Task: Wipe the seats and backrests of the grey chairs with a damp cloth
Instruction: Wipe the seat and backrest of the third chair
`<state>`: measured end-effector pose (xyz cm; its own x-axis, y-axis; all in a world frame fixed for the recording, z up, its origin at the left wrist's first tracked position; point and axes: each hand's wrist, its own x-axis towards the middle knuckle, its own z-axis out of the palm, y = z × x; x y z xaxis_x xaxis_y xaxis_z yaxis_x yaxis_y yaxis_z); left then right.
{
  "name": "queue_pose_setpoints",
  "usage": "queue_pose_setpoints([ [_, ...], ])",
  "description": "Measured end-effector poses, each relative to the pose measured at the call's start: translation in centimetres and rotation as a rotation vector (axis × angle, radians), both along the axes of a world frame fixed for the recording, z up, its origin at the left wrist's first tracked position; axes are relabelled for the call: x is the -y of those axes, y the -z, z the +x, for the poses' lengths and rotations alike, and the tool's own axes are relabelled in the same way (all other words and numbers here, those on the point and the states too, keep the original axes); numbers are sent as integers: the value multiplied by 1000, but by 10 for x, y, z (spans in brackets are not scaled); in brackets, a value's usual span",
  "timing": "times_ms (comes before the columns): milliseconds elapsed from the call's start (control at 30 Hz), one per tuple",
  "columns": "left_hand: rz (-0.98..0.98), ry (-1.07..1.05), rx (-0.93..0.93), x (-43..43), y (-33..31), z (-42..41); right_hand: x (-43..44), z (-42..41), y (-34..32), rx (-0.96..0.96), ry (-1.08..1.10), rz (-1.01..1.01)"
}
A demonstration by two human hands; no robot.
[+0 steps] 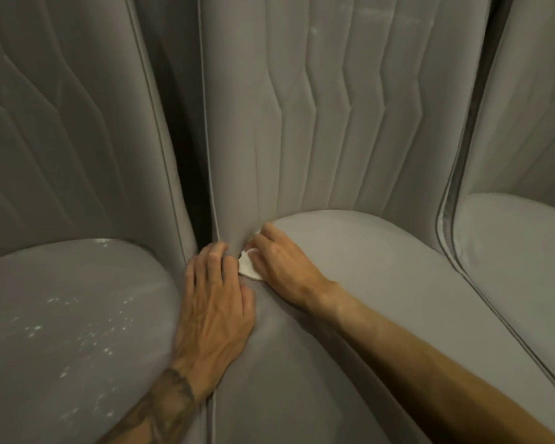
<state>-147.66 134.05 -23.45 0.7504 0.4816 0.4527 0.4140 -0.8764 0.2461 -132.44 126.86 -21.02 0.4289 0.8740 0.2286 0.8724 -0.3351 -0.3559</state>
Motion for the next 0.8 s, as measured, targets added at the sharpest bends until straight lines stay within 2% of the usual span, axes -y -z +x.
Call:
queue_pose_setpoints([
  [67, -11, 8, 14, -1, -1, -1, -7, 15, -3, 55, 90, -3],
  [167, -26, 2, 1, 0, -1, -2, -20, 15, -6, -2, 255, 31],
  [300, -20, 9, -23, 1, -1, -1, -8, -14, -5, -97, 116, 46],
  [433, -13, 1, -21, 2, -2, 0, -3, 9, -14, 7, 81, -6],
  [600, 25, 16, 7, 2, 3, 3, 16, 73, -9, 68, 303, -24],
  [733, 24, -23, -58, 3, 0, 3, 60, 114, 5, 50, 691, -8],
  [800, 19, -32, -74, 5, -5, 4, 48, 107, 6, 40, 725, -4],
])
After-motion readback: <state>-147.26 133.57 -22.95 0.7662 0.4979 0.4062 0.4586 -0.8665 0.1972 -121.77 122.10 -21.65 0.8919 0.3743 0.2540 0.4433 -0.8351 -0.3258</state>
